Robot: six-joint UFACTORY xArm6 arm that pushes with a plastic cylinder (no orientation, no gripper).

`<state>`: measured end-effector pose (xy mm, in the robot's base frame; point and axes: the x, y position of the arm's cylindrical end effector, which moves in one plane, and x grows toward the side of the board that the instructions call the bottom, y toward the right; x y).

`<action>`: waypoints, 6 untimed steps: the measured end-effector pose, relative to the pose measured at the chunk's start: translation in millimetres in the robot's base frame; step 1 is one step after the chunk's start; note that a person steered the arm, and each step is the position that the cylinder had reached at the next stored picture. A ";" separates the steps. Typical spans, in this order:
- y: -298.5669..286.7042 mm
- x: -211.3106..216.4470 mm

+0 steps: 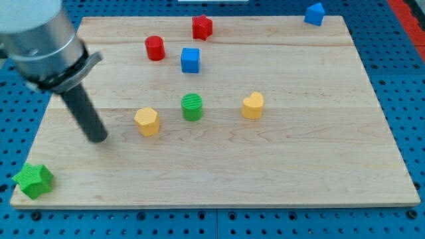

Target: Move the blue cube a bit left

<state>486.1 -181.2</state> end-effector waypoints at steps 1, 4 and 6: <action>4.2 -49.2; 214.5 -101.8; 199.2 -160.2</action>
